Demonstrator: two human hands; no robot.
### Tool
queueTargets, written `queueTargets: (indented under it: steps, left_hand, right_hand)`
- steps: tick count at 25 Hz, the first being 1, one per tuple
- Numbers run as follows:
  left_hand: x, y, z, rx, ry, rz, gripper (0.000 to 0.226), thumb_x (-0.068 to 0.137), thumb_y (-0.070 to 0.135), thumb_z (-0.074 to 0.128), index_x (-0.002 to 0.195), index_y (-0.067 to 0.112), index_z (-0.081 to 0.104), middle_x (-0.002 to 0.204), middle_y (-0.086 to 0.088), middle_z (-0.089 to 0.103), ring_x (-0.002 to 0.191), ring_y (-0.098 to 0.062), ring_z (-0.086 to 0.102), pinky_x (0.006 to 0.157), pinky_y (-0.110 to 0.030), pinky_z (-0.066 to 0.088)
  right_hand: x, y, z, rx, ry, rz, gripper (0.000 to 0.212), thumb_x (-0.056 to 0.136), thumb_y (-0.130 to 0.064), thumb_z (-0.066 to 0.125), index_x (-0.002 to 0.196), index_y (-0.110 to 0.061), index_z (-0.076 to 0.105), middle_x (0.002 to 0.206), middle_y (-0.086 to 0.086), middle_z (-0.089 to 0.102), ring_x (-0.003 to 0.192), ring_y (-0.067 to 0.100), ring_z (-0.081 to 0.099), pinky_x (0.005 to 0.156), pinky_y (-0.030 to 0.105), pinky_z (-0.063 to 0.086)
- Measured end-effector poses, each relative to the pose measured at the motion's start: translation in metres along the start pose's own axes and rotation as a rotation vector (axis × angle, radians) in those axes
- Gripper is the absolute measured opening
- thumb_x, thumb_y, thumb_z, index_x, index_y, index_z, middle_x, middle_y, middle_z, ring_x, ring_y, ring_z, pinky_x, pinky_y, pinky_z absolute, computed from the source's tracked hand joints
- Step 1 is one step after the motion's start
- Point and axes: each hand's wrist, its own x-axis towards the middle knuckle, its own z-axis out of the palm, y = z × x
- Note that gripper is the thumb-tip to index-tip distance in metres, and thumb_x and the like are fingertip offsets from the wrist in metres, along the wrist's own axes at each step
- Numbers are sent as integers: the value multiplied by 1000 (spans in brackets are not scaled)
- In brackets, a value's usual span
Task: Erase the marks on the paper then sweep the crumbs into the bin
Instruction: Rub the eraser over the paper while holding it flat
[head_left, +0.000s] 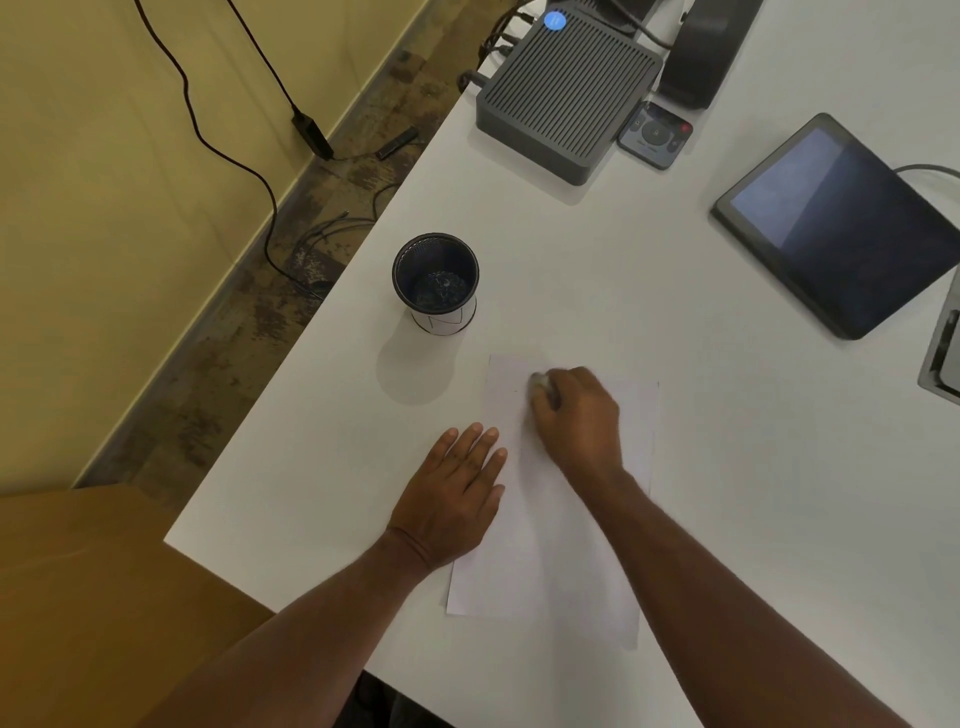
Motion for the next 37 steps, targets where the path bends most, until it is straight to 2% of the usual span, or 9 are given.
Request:
queueTargets:
  steps: [5, 9, 13, 17, 21, 24, 29, 34, 37]
  left_hand:
    - [-1, 1, 0, 3, 6, 6, 39, 99, 21, 59, 131, -2, 63, 140, -24, 57, 137, -39, 49, 108, -56, 43]
    - [0, 0, -1, 3, -3, 5, 39, 99, 21, 59, 130, -2, 64, 142, -24, 56, 138, -39, 48, 108, -56, 42]
    - [-1, 0, -1, -2, 10, 2, 40, 99, 20, 59, 132, -2, 62, 140, -24, 57, 136, -39, 50, 108, -56, 43]
    - [0, 0, -1, 2, 2, 5, 39, 99, 20, 59, 130, -2, 63, 141, -24, 56, 137, -40, 49, 109, -56, 42]
    - [0, 1, 0, 4, 13, 1, 41, 98, 20, 60, 132, -2, 62, 141, -24, 56, 136, -39, 50, 108, -56, 43]
    - [0, 0, -1, 7, 9, 6, 38, 98, 20, 60, 128, -2, 65, 141, -24, 56, 137, -40, 49, 108, -56, 42]
    - [0, 1, 1, -1, 9, 0, 40, 98, 20, 61, 130, -3, 63, 139, -25, 58, 136, -40, 50, 106, -57, 44]
    - [1, 0, -2, -4, -6, -3, 38, 98, 21, 60, 129, -2, 64, 142, -24, 55, 138, -40, 48, 109, -56, 42]
    - [1, 1, -1, -11, -13, -4, 38, 99, 21, 59, 129, -2, 64, 142, -24, 55, 138, -40, 48, 108, -56, 42]
  right_hand:
    - [-20, -9, 9, -4, -161, -180, 12, 91, -18, 61, 84, -9, 66, 80, 4, 61, 64, 15, 52, 59, 22, 39]
    - [8, -1, -1, 18, 12, 39, 19, 93, -19, 57, 78, -9, 63, 74, 3, 58, 63, 15, 51, 56, 26, 41]
    - [-13, -16, 11, 41, -177, -203, 11, 89, -16, 62, 85, -8, 67, 78, 3, 60, 64, 13, 51, 58, 22, 40]
    - [13, -9, 2, 42, 1, -2, 18, 92, -19, 58, 78, -10, 63, 72, -1, 54, 61, 10, 42, 56, 24, 34]
    - [-8, -19, 13, 51, -177, -141, 15, 92, -20, 59, 82, -11, 65, 75, -2, 55, 64, 8, 43, 58, 23, 35]
    - [18, -4, -2, 44, 41, 82, 25, 95, -23, 55, 74, -12, 59, 70, -3, 52, 62, 11, 43, 57, 25, 33]
    - [-30, -14, 9, 57, -209, -118, 17, 93, -25, 58, 81, -14, 64, 76, -4, 54, 62, 8, 44, 56, 17, 30]
    - [14, 14, -22, 52, 56, 273, 38, 97, -31, 49, 62, -17, 44, 65, -3, 48, 55, 6, 40, 54, 21, 25]
    - [-19, -2, -4, 36, -54, 98, 30, 95, -26, 54, 67, -15, 54, 67, -3, 52, 58, 9, 41, 55, 20, 25]
